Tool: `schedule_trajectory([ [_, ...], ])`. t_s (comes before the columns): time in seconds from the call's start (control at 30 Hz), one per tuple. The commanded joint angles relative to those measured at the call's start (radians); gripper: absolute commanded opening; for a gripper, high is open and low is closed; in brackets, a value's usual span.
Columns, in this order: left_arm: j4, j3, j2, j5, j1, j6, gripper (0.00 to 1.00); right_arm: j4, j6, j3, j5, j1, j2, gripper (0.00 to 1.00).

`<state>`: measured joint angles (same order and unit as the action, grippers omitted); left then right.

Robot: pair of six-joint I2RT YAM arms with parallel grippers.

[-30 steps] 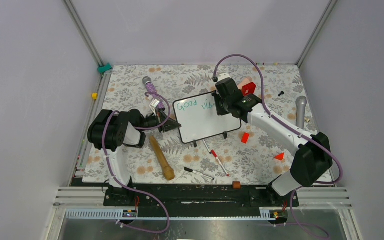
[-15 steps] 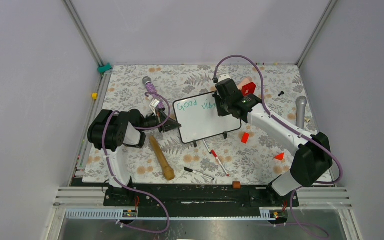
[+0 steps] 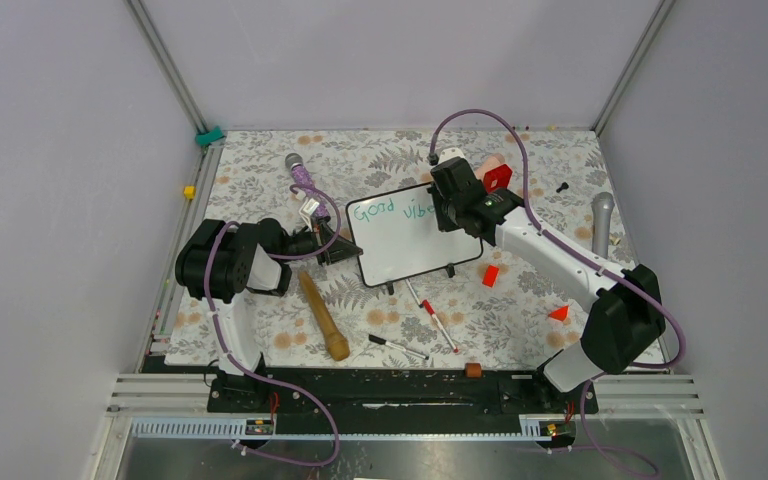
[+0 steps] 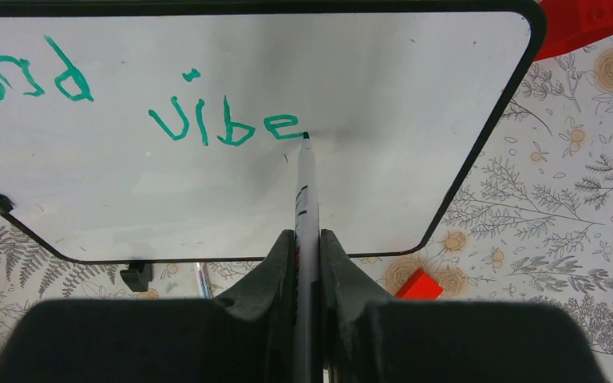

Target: Write a sentence on the whiteboard

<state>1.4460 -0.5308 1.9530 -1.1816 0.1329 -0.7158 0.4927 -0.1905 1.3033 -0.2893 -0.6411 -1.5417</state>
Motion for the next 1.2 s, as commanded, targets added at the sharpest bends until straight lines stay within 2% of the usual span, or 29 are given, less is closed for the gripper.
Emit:
schedule_trajectory([
  [0.0, 0.031, -0.014, 0.02, -0.018, 0.008, 0.059, 0.0, -0.014, 0.011, -0.011, -0.019, 0.001, 0.057, 0.0],
  [0.27, 0.031, -0.015, 0.02, -0.02, 0.008, 0.056, 0.0, -0.081, 0.013, -0.088, -0.023, 0.003, 0.16, 0.0],
  [1.17, 0.031, -0.015, 0.02, -0.02, 0.009, 0.056, 0.0, -0.075, 0.003, -0.001, -0.094, 0.007, 0.052, 0.0],
])
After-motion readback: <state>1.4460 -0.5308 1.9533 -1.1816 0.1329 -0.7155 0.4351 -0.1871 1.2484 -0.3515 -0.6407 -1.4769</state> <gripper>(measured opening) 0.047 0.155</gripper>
